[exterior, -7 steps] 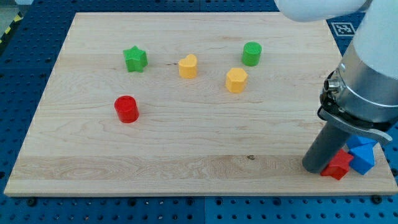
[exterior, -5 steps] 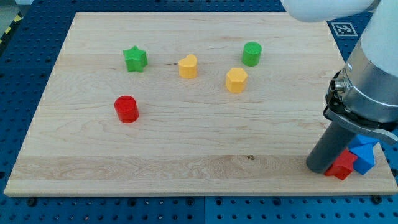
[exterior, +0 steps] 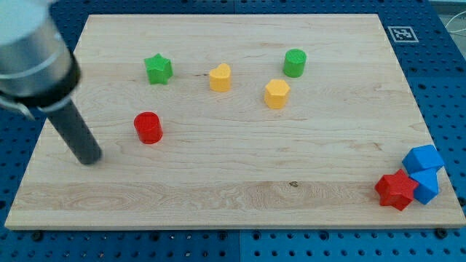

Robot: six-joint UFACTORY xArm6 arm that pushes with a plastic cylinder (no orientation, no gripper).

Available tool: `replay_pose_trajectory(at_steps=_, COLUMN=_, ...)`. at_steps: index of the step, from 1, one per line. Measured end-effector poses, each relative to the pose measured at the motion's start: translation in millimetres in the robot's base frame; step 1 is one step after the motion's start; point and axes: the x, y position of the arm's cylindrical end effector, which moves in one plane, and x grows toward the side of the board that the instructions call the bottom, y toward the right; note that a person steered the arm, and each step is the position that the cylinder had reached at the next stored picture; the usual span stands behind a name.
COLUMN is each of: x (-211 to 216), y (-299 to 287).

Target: Move the red circle closer to the blue cube

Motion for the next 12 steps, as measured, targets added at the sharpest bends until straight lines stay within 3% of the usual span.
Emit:
replay_pose_trajectory(at_steps=1, x=-44.4, y=-8.7)
replay_pose_trajectory(at_steps=3, x=-44.2, y=68.4)
replay_pose_trajectory(at_steps=7, x=-1.0, y=151.5)
replay_pose_trajectory(at_steps=11, x=41.9, y=314.6)
replay_pose_trajectory(at_steps=12, x=41.9, y=325.6)
